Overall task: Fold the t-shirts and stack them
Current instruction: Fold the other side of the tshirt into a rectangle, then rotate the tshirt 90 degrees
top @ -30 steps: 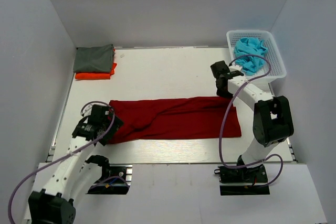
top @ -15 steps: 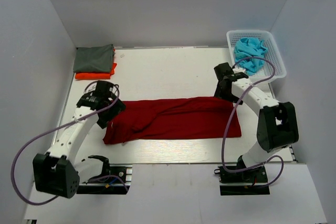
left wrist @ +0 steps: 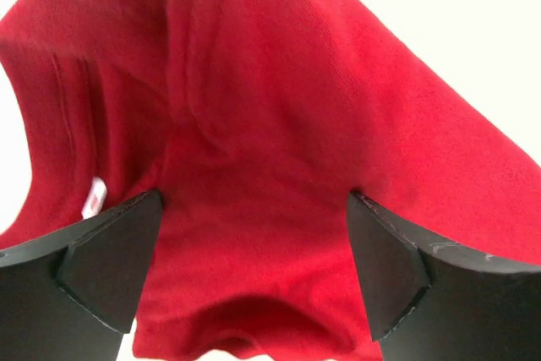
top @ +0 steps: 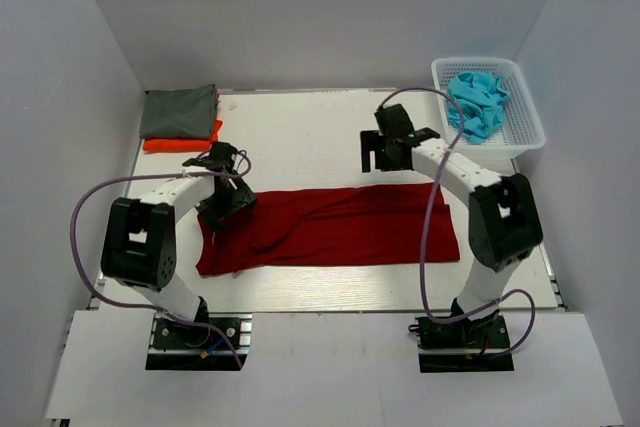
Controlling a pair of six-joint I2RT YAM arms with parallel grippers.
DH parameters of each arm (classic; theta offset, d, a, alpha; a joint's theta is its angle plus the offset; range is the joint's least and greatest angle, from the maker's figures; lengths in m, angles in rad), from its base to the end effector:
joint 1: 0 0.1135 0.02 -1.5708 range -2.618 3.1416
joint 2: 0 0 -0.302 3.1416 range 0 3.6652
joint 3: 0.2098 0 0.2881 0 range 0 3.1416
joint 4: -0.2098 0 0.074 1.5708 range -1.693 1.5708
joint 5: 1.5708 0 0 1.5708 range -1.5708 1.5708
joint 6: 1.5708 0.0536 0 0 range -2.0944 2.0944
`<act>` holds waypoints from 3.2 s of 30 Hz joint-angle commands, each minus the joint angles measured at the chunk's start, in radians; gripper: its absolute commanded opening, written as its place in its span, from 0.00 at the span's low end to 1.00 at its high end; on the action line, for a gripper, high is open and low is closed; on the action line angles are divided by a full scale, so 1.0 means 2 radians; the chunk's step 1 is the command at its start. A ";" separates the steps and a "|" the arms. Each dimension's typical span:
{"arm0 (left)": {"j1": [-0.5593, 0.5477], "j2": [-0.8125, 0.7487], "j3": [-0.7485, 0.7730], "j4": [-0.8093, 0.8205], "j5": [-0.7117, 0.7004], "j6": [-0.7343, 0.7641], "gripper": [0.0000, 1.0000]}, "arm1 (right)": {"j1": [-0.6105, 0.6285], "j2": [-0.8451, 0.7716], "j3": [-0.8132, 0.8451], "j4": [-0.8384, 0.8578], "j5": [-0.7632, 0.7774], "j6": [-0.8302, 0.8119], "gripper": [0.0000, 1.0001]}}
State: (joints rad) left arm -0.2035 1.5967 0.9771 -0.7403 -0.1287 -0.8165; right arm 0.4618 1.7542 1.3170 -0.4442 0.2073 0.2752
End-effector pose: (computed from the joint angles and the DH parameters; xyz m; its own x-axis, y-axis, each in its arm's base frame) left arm 0.3135 -0.0577 0.1763 -0.7827 -0.5764 -0.2348 -0.5787 0.8128 -0.0666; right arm 0.3954 0.1845 0.2479 -0.7514 -0.0769 -0.6553 -0.1191 0.9927 0.0200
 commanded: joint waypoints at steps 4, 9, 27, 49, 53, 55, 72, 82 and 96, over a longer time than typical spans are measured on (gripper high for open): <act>0.004 0.041 0.021 -0.006 -0.032 0.003 1.00 | 0.044 0.083 0.058 -0.051 0.060 -0.010 0.90; 0.004 0.053 0.021 -0.006 -0.039 -0.002 1.00 | 0.067 0.110 0.074 -0.082 0.107 -0.006 0.90; 0.020 0.099 0.056 -0.057 -0.102 -0.011 1.00 | 0.025 0.045 -0.058 -0.193 0.308 0.124 0.90; 0.040 0.156 0.193 0.007 -0.029 0.069 1.00 | -0.078 -0.216 -0.184 0.022 -0.056 -0.051 0.90; 0.024 0.215 0.249 0.044 0.020 0.098 1.00 | -0.062 -0.206 -0.191 0.060 -0.129 -0.063 0.90; 0.019 0.254 0.274 0.103 0.060 0.104 1.00 | -0.046 -0.179 -0.194 0.071 -0.165 -0.065 0.90; -0.105 0.503 0.666 0.396 0.270 0.197 1.00 | 0.005 -0.276 -0.247 0.009 -0.149 -0.051 0.90; -0.105 0.494 0.707 0.395 0.221 0.202 1.00 | 0.002 -0.237 -0.239 0.008 -0.174 -0.025 0.90; -0.133 0.436 0.636 0.254 0.246 0.219 1.00 | -0.002 -0.224 -0.235 -0.007 -0.066 0.026 0.90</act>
State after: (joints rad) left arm -0.4343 2.4802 2.1960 -0.0929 0.3447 -0.4107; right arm 0.4660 1.3025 0.8089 -0.4389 -0.0113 0.2863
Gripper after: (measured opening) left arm 0.995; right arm 0.905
